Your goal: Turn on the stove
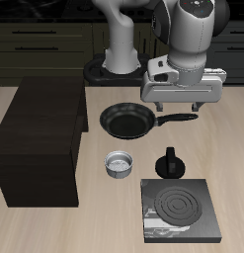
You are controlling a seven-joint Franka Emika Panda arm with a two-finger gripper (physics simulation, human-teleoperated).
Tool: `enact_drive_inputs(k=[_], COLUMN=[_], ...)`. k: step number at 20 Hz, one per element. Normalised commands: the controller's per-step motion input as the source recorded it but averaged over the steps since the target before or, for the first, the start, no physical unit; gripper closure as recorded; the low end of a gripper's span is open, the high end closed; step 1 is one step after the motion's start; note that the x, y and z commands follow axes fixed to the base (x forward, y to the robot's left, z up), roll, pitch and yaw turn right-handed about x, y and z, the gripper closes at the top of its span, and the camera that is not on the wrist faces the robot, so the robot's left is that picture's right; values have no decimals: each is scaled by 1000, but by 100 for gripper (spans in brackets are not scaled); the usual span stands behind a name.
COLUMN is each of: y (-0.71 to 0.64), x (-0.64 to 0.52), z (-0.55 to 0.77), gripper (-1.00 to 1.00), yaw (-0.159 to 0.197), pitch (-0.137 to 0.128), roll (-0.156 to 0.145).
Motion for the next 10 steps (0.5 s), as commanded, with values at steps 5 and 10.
enact_drive_inputs(k=[5, 10], y=[-19, 46], x=[196, 65], z=[-176, -364], gripper=[-100, -100], yaw=[-12, -37], pitch=[11, 46], roll=[-28, 8])
